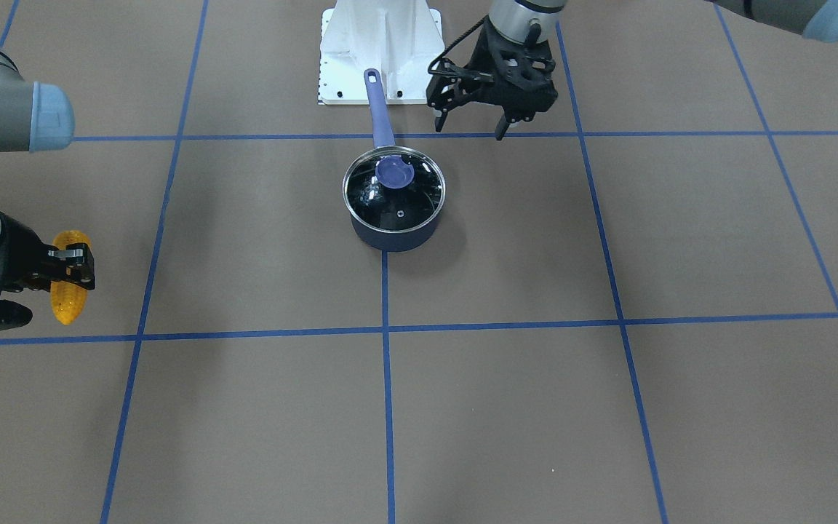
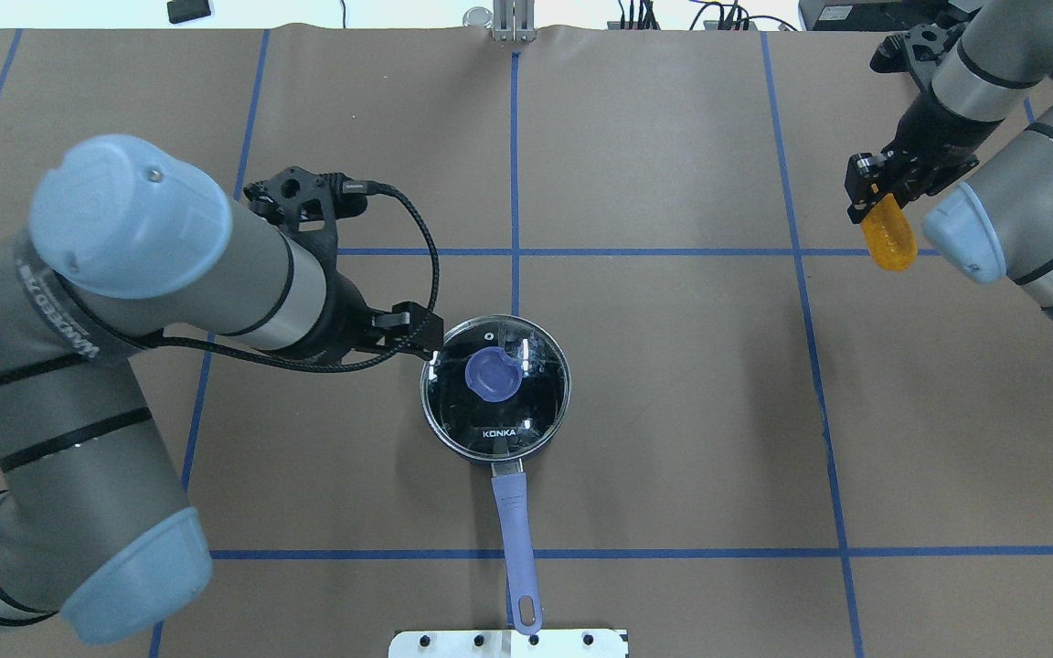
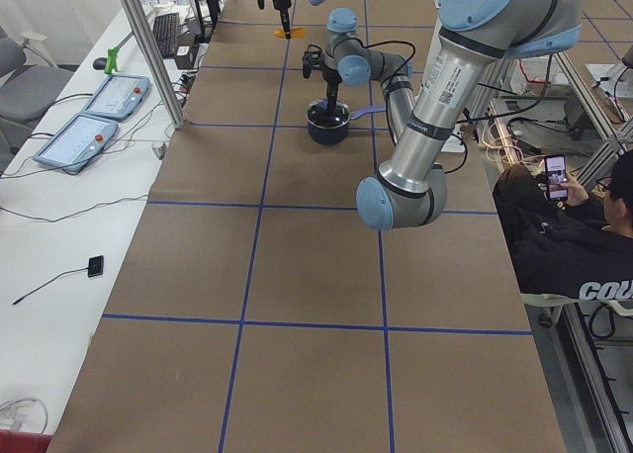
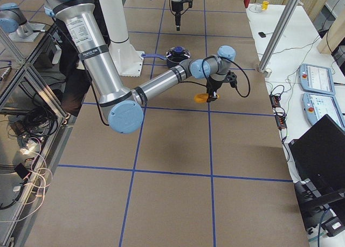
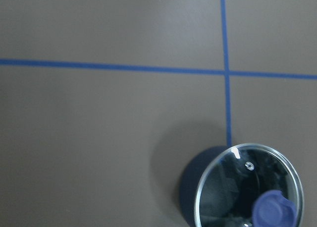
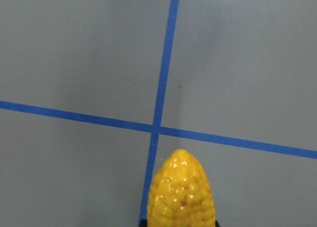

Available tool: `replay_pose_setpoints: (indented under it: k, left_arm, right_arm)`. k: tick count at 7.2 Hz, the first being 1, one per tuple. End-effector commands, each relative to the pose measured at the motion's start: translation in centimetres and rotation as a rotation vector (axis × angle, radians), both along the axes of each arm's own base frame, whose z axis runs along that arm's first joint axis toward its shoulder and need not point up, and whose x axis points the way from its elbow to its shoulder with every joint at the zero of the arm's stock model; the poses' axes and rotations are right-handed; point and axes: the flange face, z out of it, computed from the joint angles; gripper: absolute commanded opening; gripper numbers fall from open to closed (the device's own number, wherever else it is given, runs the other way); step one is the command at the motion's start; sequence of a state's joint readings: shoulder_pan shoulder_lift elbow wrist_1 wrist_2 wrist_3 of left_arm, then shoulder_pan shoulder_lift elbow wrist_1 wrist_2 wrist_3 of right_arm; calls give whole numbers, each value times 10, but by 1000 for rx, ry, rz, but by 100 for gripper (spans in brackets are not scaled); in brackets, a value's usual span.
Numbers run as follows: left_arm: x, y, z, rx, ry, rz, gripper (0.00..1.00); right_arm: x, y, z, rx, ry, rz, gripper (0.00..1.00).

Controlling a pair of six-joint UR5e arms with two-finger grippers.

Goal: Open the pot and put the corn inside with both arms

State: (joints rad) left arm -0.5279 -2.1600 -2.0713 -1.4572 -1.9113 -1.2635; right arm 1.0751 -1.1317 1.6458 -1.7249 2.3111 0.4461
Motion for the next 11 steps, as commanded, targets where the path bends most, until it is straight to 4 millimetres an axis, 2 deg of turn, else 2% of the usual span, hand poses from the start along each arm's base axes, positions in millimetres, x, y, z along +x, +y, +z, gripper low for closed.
replay_pose_setpoints:
  k: [1, 3, 4, 8, 11]
  left_arm:
    - [66, 3, -23, -12, -27, 27, 99]
    - [101, -14, -26, -11, -33, 32, 99]
    - [112, -20, -25, -7, -31, 31, 99]
    - [111, -25, -19, 7, -51, 21, 99]
    - [121, -29, -9, 1, -76, 26, 98]
  right_arm:
    - [-3, -10, -26, 14, -10, 8, 28]
    - [-4, -12, -31, 13, -10, 8, 29]
    - [-4, -12, -31, 13, -10, 8, 29]
    - [-4, -12, -32, 14, -10, 8, 31]
    - [-4, -12, -32, 14, -10, 8, 31]
